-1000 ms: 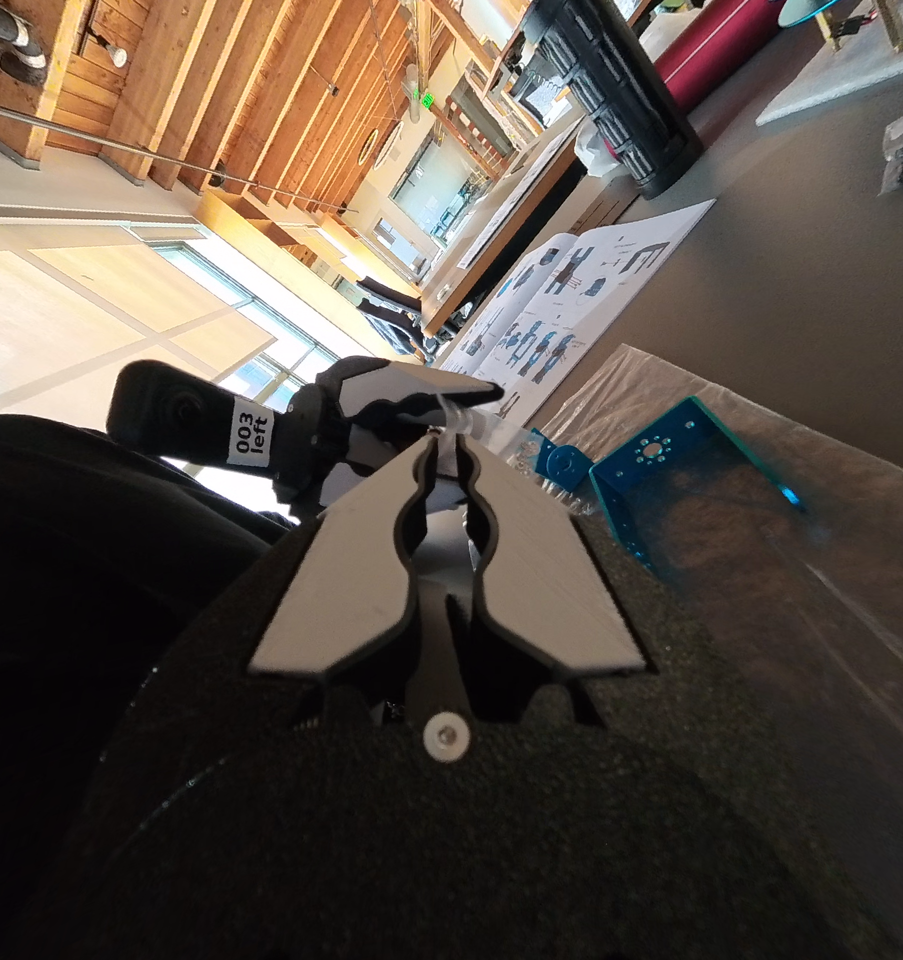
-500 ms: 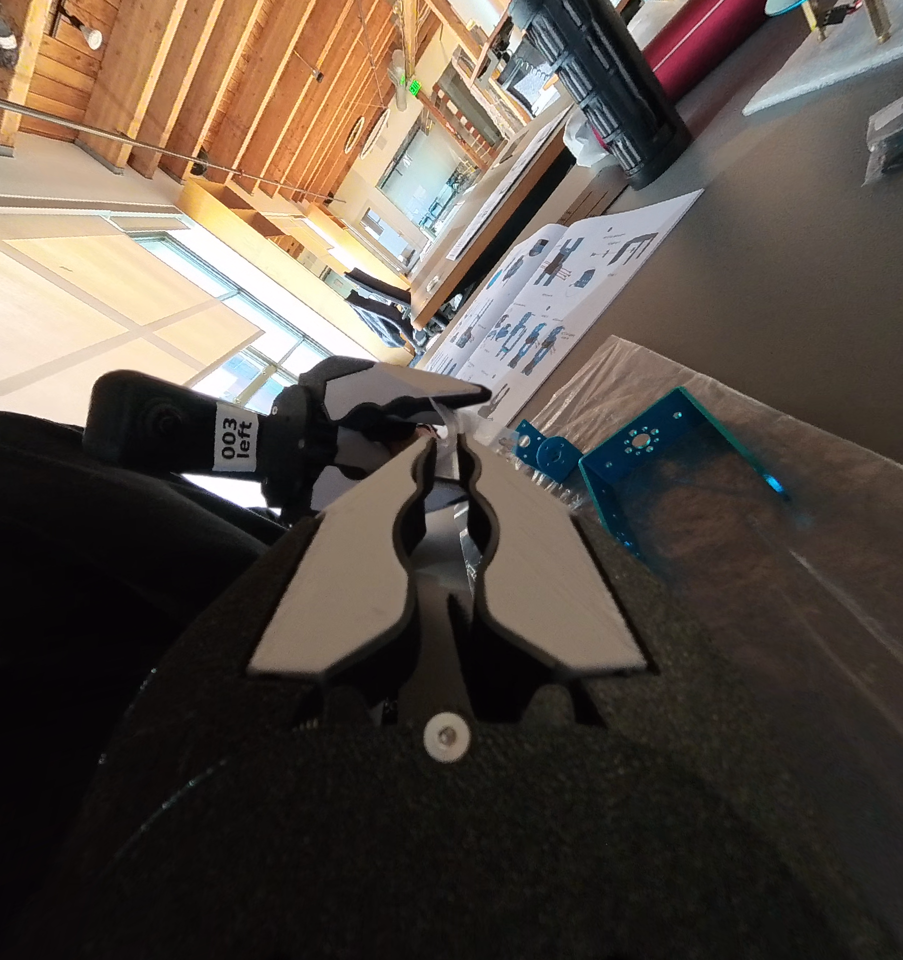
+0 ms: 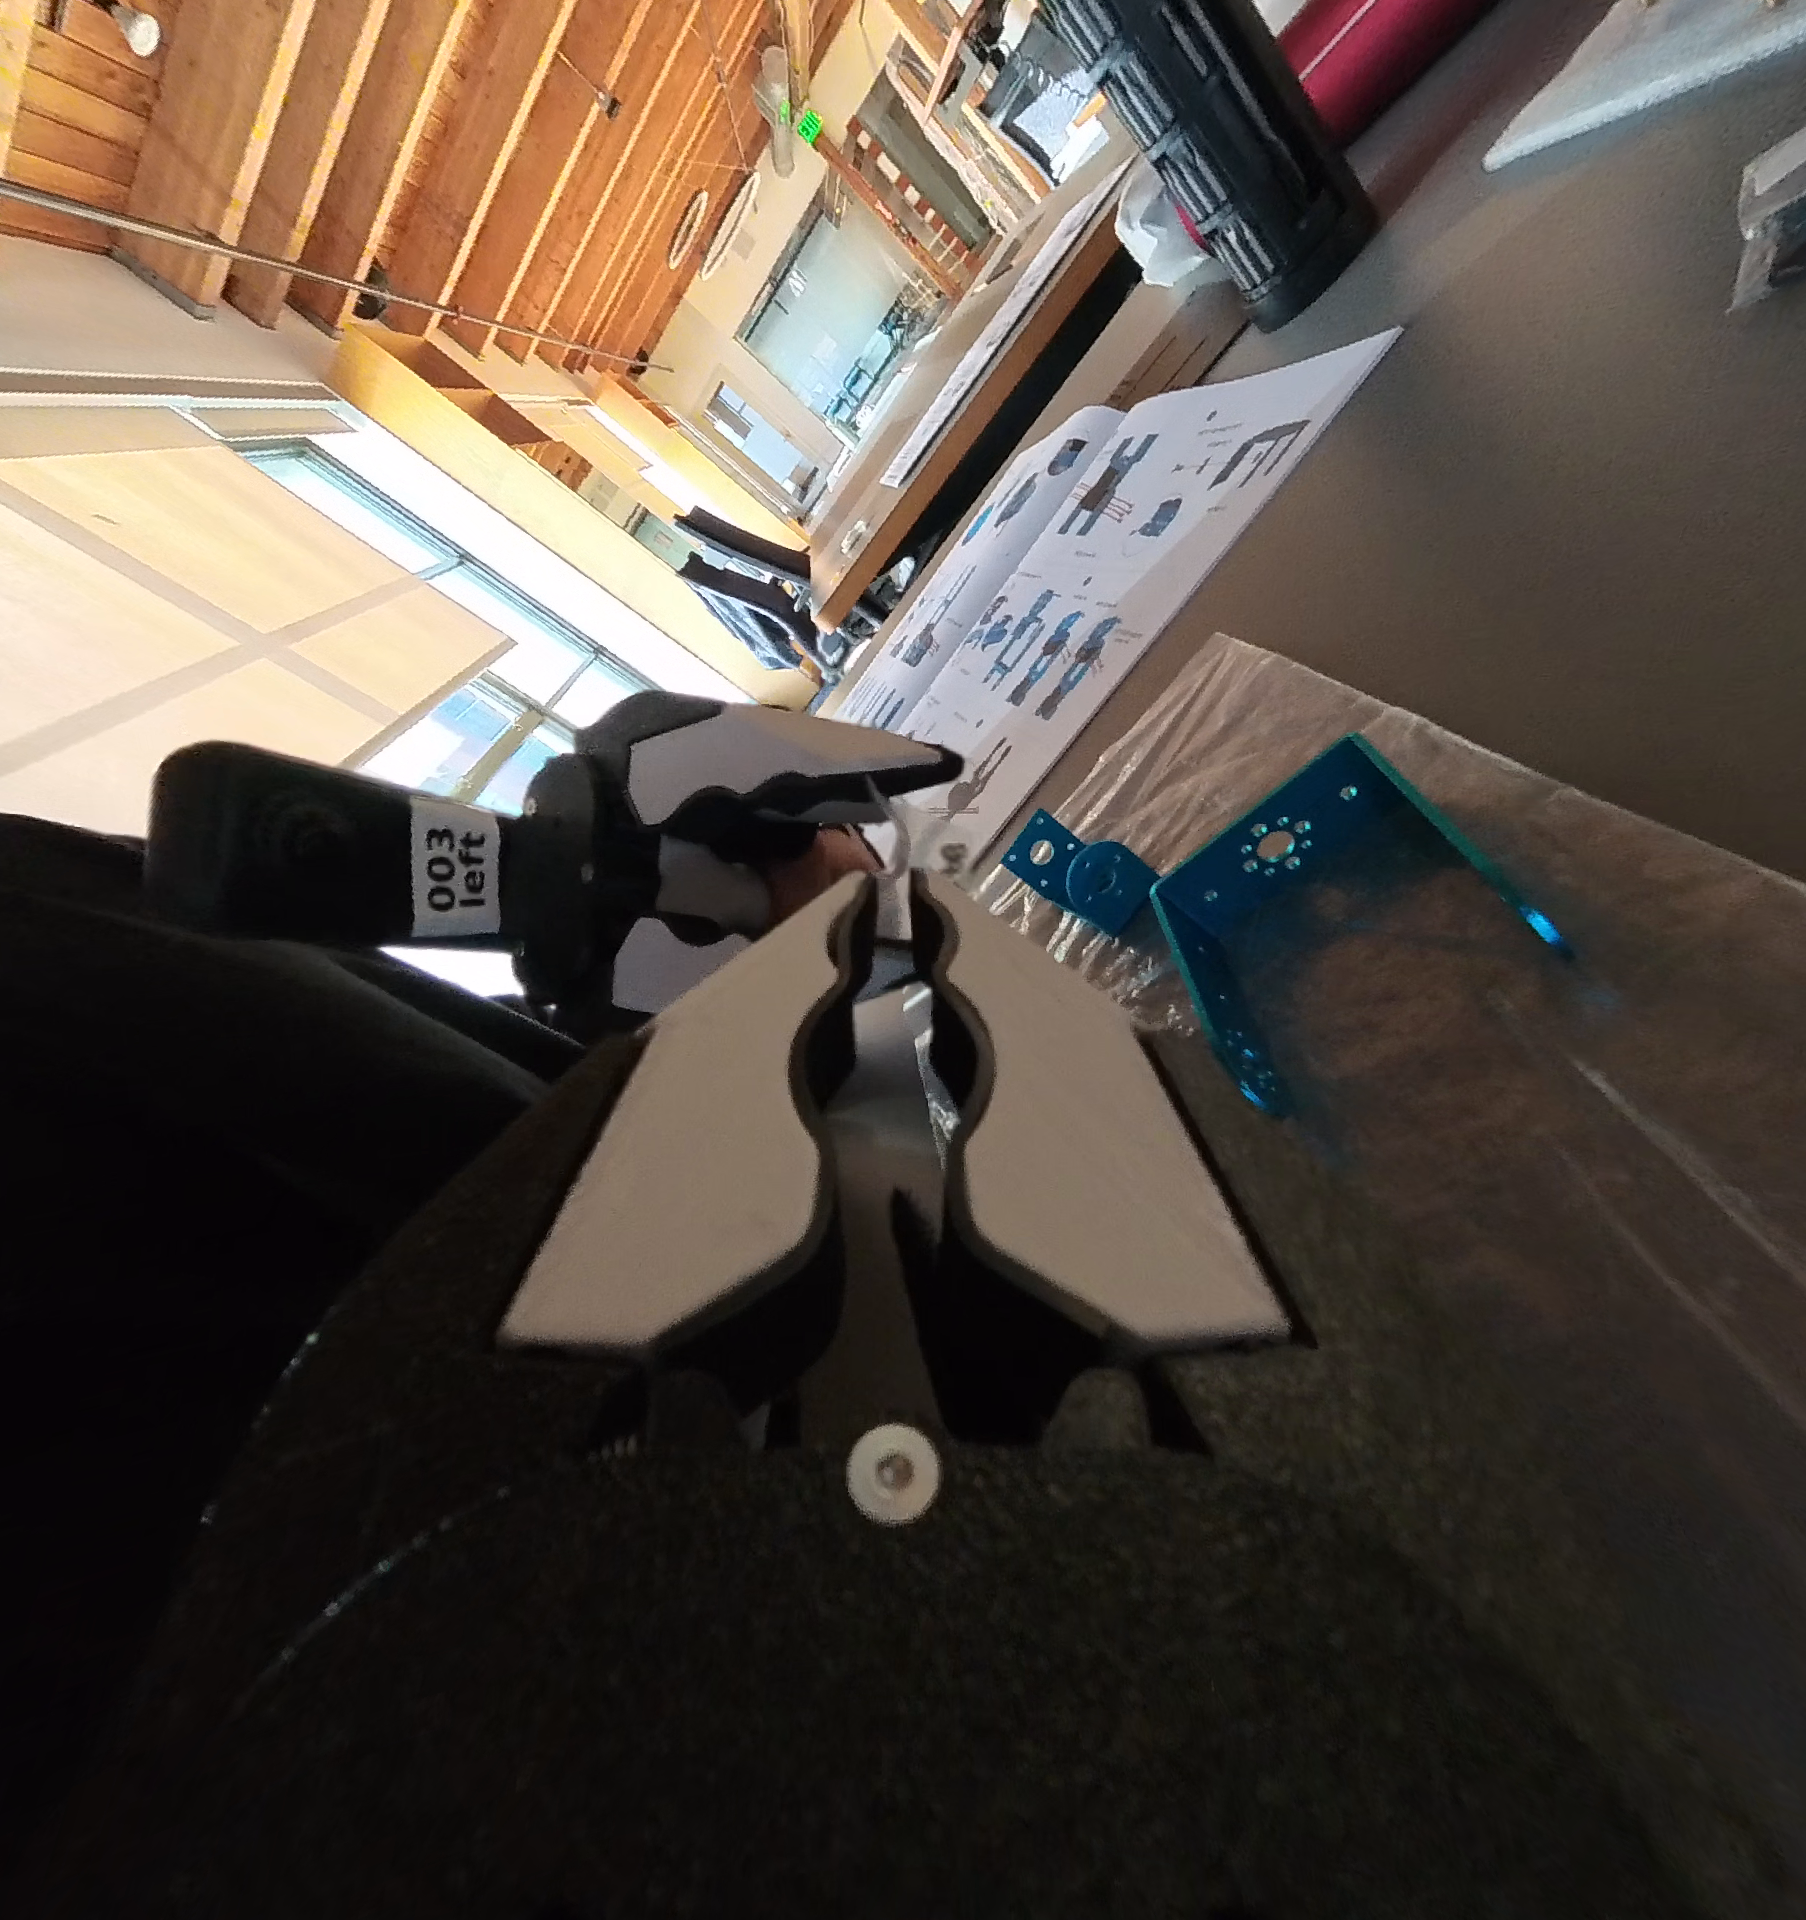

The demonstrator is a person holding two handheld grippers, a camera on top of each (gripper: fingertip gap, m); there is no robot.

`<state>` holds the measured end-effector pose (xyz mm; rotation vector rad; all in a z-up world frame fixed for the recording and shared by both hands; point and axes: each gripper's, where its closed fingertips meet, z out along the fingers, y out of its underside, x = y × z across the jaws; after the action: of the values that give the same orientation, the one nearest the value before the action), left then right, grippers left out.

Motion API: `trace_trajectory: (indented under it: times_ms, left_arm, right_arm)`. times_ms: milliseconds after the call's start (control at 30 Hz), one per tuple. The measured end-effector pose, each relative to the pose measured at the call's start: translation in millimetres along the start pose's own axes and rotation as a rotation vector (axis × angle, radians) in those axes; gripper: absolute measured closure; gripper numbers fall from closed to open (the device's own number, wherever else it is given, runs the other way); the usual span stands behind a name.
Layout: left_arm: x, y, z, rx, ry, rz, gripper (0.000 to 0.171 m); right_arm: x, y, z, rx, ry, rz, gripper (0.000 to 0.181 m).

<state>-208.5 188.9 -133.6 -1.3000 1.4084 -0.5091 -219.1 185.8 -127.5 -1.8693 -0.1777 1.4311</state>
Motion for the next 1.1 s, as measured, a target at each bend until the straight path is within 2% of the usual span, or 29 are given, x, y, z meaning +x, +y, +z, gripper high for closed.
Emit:
trace_trajectory:
  times_ms: [133, 333, 433, 600, 700, 767, 867, 933, 1033, 1100]
  left_arm:
    - [0.8, 1.3, -0.3, -0.003, -0.010, 0.034, 0.140]
    - [4.6, 1.9, -1.2, -0.006, -0.026, 0.131, 0.144]
    - [7.0, 6.7, 0.1, -0.019, -0.024, 0.176, 0.147]
    - [10.2, 15.8, -0.6, -0.053, -0.004, 0.162, 0.145]
    - [8.4, 20.5, -12.6, -0.065, 0.043, 0.058, 0.142]
    - [7.1, 26.9, -28.3, -0.083, 0.117, -0.058, 0.138]
    - [8.2, 42.1, -56.9, -0.136, 0.250, -0.229, 0.134]
    - [13.4, 60.9, -70.1, -0.218, 0.311, -0.270, 0.133]
    - [16.2, 81.2, -76.8, -0.280, 0.313, -0.303, 0.133]
    - [21.0, 84.9, -76.5, -0.292, 0.326, -0.338, 0.134]
  right_arm:
    - [-0.7, 4.2, 1.2, -0.022, -0.022, 0.031, 0.181]
    - [-13.3, 10.2, 2.1, -0.050, -0.166, 0.141, 0.181]
    - [0.9, 12.6, 2.0, -0.063, -0.068, 0.089, 0.181]
    - [9.3, 2.0, -9.2, -0.028, -0.004, 0.046, 0.181]
    - [22.9, 8.4, -14.4, -0.074, 0.149, -0.137, 0.180]
    - [25.5, 13.8, -15.4, -0.119, 0.233, -0.276, 0.172]
    - [15.3, 30.5, -7.1, -0.205, 0.278, -0.472, 0.167]
    - [6.0, 50.0, 4.0, -0.300, 0.277, -0.629, 0.161]
    - [22.1, 72.7, 18.9, -0.492, 0.405, -0.869, 0.155]
    - [28.0, 78.5, 30.0, -0.552, 0.424, -0.940, 0.155]
